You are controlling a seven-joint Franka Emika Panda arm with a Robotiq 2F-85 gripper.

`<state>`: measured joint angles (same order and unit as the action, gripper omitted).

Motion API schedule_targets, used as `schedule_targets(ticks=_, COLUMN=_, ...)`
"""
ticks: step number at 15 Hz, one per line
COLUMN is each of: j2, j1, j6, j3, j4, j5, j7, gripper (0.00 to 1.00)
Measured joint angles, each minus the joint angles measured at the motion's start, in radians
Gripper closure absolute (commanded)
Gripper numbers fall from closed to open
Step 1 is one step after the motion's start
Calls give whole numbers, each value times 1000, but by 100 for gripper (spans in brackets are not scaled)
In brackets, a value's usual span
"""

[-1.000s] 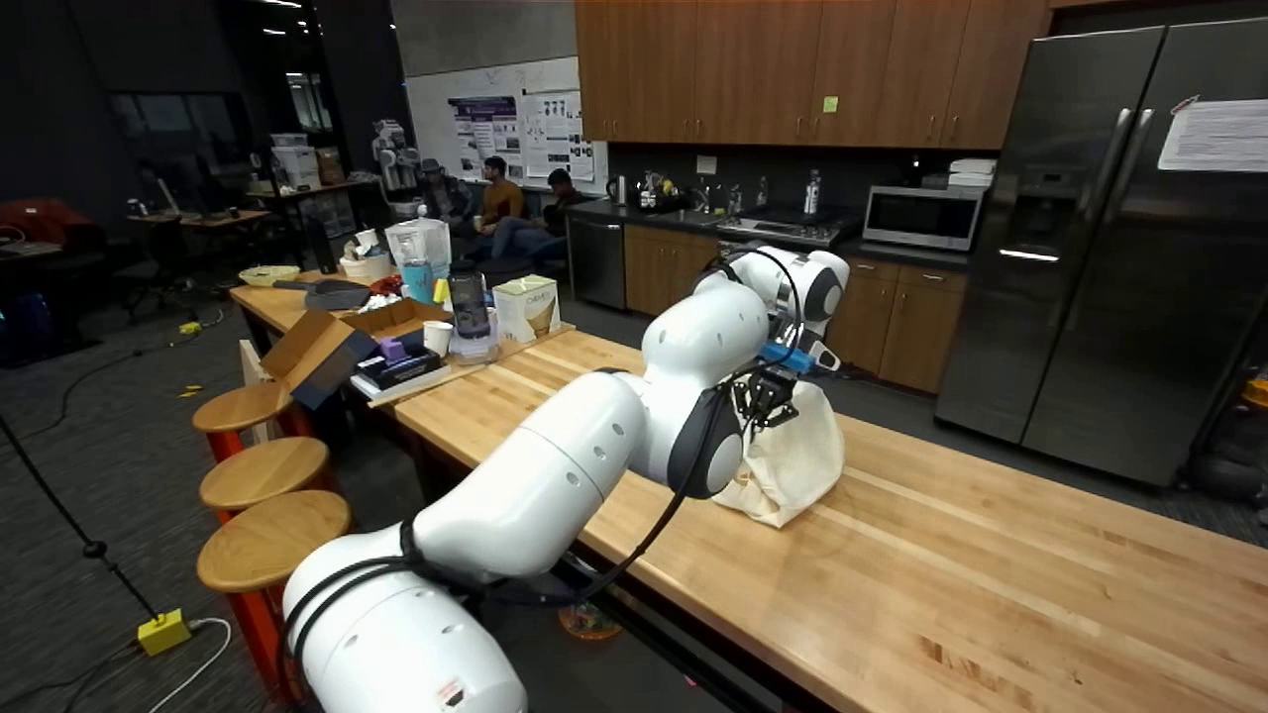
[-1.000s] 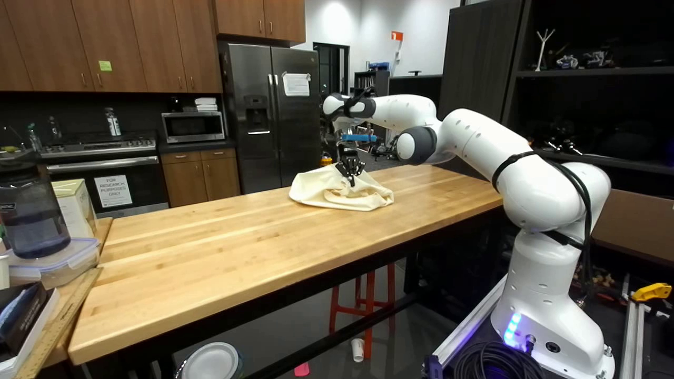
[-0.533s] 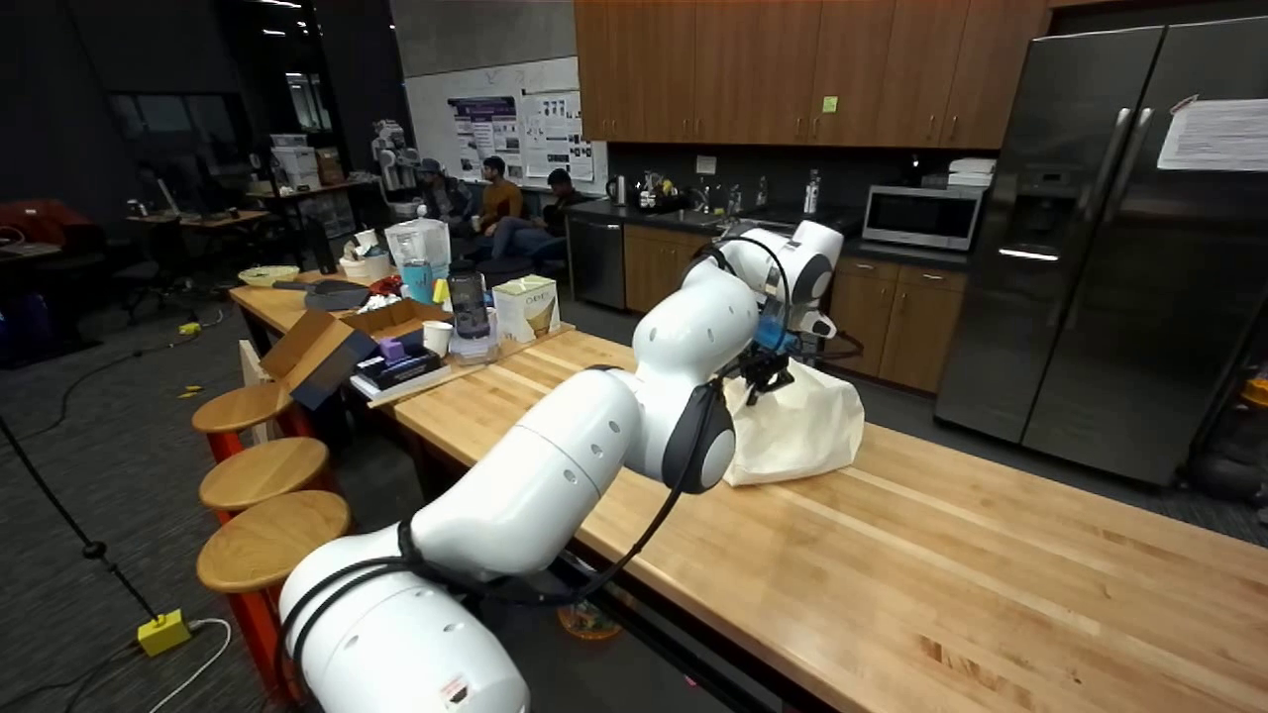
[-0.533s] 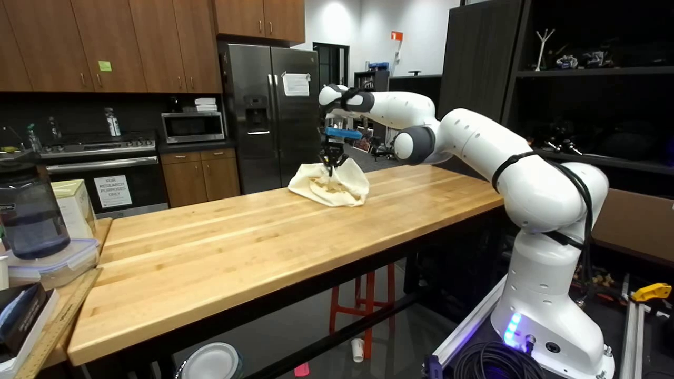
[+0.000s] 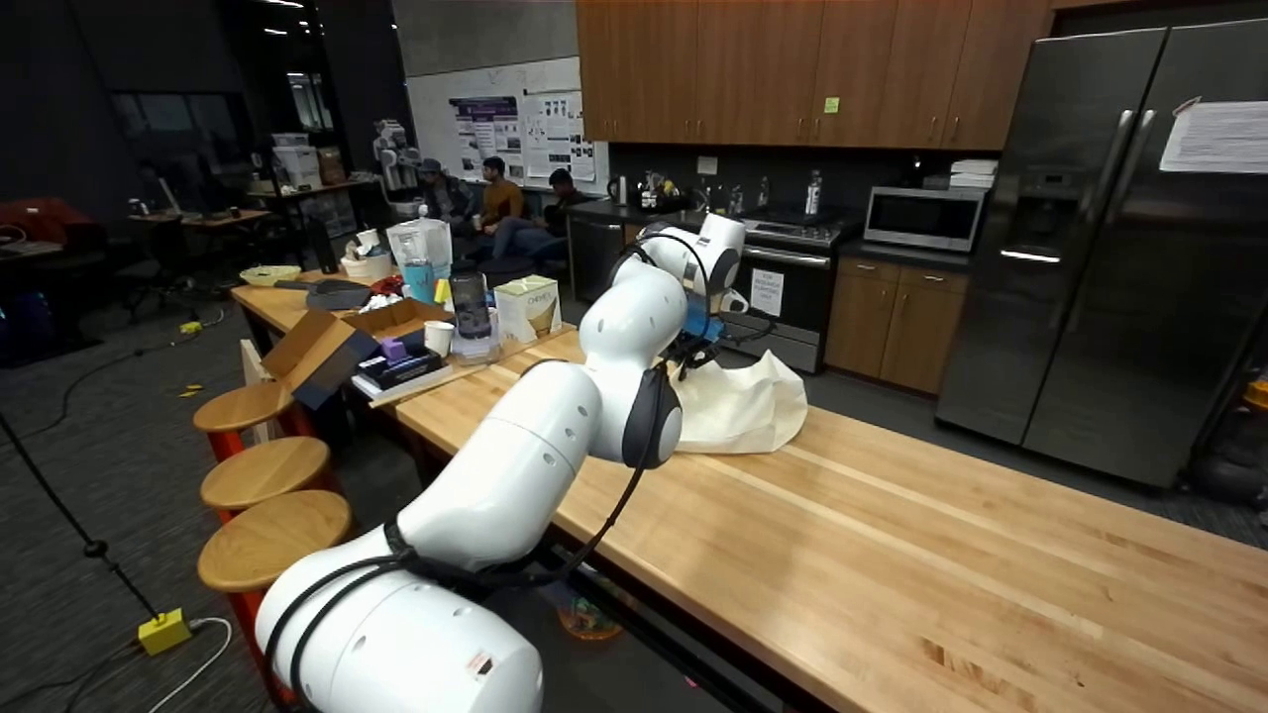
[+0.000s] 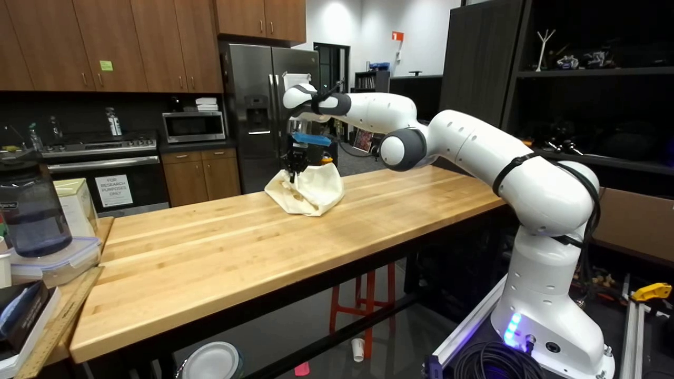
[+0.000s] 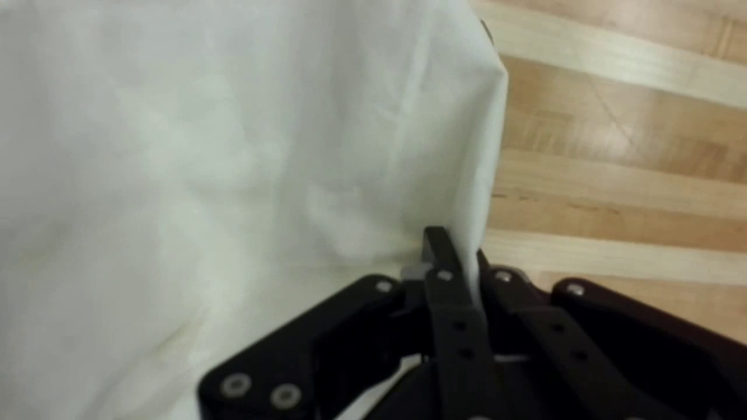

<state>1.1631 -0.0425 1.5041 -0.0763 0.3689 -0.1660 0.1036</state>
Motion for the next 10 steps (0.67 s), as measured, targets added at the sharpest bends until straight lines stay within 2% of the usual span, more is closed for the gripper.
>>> schedule_targets(ticks=3, j2=1, j1=-28, j6=-78, j3=0, j4=0, j5=13, j7=-127, gripper=99)
schedule_targets(ticks=6, j2=1, j1=-25, j6=-214, j3=4, j4=0, j5=40, j7=-244, gripper=99)
schedule_targets(ticks=10, j2=1, j1=8, j6=-413, j3=19, j4=1, j5=65, j7=-274, gripper=99)
